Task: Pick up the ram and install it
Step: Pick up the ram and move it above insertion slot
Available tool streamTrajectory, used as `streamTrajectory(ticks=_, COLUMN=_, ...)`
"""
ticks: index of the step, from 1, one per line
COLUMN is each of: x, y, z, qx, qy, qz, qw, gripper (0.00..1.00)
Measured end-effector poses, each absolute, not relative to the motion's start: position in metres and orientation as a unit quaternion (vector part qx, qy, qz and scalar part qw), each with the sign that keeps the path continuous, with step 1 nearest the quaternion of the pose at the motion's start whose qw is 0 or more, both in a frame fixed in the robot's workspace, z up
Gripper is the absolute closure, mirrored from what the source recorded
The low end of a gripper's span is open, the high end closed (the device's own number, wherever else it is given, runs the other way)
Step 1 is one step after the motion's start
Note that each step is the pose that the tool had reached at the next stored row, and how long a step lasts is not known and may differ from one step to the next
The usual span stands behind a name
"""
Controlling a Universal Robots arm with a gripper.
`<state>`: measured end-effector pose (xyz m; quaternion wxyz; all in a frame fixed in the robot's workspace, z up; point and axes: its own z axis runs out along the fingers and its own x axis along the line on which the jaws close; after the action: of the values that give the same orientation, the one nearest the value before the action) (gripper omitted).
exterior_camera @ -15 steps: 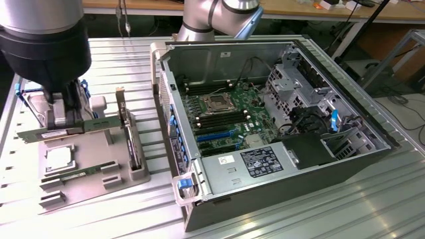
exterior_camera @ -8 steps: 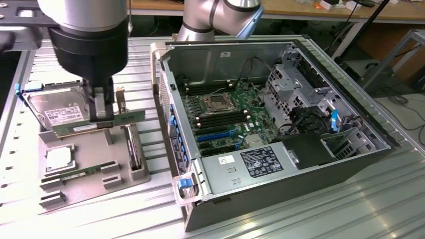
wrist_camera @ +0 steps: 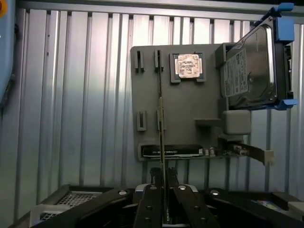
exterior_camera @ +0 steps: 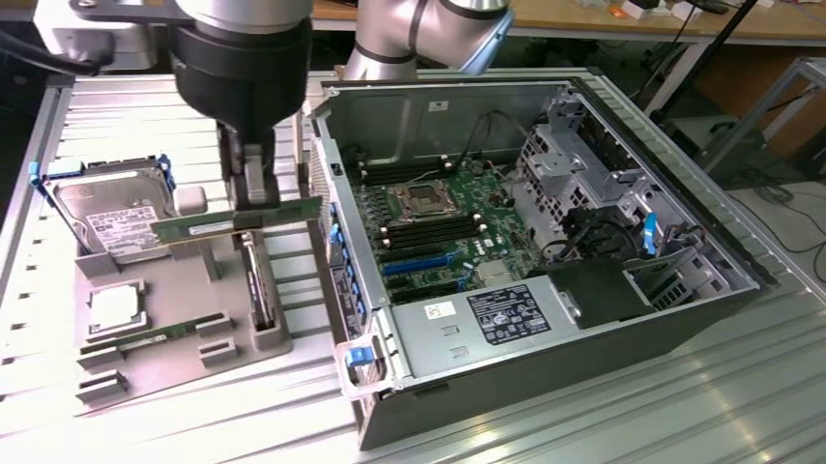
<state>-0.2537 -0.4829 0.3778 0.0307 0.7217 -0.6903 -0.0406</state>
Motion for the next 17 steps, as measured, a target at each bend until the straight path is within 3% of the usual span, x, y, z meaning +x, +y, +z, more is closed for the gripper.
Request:
streamTrajectory(ticks=10, x=-0.199, y=-0.476, z=0.377, qx=0.722, qy=-0.69, qz=-0.052, qw=0.03, gripper=0.85)
streamTrajectory(ticks=17, x=-0.158, y=-0.471, z=0.375, qx=0.722, qy=-0.688, qz=-0.067, qw=0.019, gripper=0.85)
